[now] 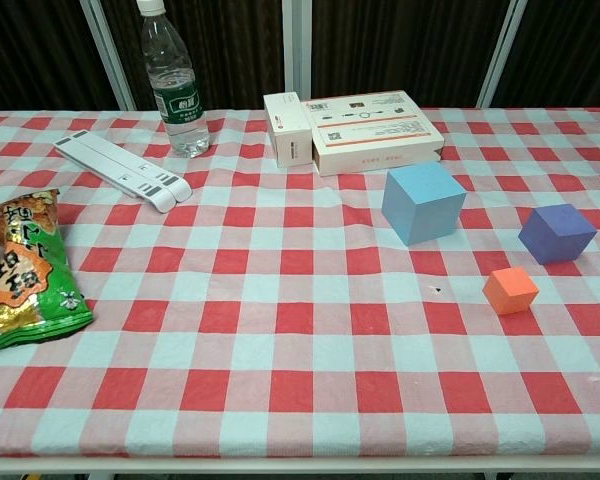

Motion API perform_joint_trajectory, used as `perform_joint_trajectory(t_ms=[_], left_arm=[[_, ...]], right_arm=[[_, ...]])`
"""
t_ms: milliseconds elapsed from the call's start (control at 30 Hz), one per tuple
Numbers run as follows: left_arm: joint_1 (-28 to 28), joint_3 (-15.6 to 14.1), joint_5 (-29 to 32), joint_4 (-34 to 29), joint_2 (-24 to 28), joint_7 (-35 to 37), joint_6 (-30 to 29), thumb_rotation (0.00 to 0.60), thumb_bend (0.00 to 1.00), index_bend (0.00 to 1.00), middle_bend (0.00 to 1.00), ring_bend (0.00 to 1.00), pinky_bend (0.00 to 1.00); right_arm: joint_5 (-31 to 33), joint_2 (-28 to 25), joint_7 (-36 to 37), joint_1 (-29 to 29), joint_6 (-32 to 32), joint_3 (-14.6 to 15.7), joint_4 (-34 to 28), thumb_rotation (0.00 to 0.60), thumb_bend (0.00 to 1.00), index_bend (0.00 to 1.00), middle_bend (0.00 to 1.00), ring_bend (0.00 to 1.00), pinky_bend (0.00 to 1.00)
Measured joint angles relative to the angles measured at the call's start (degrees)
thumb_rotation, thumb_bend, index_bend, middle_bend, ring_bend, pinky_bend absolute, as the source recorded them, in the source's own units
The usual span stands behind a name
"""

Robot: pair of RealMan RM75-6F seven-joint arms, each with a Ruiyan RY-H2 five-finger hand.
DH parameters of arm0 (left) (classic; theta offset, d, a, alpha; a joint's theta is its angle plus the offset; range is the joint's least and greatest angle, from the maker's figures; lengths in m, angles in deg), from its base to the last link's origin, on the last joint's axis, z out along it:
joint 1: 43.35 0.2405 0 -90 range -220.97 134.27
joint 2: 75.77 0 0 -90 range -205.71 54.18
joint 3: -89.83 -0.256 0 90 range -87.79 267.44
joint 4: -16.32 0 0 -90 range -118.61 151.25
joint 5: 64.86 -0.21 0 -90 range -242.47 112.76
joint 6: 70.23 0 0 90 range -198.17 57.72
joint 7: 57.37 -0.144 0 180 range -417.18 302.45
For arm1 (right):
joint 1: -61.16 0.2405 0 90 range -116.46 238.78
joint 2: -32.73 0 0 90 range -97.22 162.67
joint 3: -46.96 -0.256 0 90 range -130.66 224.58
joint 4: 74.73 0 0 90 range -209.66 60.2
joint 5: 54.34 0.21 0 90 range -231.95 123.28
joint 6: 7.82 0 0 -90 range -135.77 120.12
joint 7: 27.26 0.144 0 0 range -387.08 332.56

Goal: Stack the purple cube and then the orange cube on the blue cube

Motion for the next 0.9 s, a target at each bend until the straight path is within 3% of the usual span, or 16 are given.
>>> perform_joint_trajectory(t_ms=[467, 733, 900], left_arm=[[0.4, -0.3, 0.2, -0.4, 0.7, 1.3, -0.3, 0.600, 0.00, 0.20, 0.19, 0.16, 0.29], [0.4, -0.3, -0.2, 0.6, -0.1, 2.1, -1.0, 0.600, 0.00, 0.20, 0.19, 0.16, 0.29], [1.1, -0.4, -0.9, 0.8, -0.5, 2.5, -2.8, 0.600, 0.00, 0.20, 0.19, 0.16, 0.29]], right_arm=[[1.4, -0.7, -1.1, 1.3, 3.5, -0.1, 0.0, 0.600, 0.07, 0.07, 0.29, 0.11, 0.06], [3.5, -6.9, -8.8, 5.8, 17.5, 3.1, -1.5, 0.600, 0.07, 0.08, 0.27, 0.10, 0.07], [3.5, -5.8, -11.5, 9.2, 22.8, 5.1, 1.7, 0.600, 0.07, 0.08, 0.27, 0.10, 0.07]])
